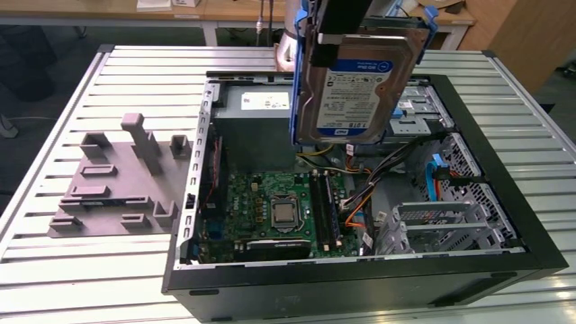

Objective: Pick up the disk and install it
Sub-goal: 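Insert the disk into the insertion slot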

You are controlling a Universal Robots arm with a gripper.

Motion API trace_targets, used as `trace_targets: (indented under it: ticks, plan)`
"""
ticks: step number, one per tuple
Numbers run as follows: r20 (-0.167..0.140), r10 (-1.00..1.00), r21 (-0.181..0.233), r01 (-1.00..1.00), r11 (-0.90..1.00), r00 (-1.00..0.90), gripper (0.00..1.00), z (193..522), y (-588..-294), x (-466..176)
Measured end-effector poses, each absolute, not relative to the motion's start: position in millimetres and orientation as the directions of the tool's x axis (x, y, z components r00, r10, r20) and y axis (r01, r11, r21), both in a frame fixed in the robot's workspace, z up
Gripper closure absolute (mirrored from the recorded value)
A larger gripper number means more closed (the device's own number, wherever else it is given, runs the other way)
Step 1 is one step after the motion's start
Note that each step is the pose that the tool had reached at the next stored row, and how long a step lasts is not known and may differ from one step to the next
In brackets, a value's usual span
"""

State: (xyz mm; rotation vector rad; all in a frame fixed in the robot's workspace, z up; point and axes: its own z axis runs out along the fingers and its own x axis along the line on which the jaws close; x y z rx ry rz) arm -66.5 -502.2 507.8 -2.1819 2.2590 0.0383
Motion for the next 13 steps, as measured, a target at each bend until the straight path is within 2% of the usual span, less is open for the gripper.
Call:
trace_targets:
  ticks: [13]
  plan:
    - [-0.018,-0.999,0.017,-0.999,0.035,-0.035,0.64,505.0,-530.3,-55.3]
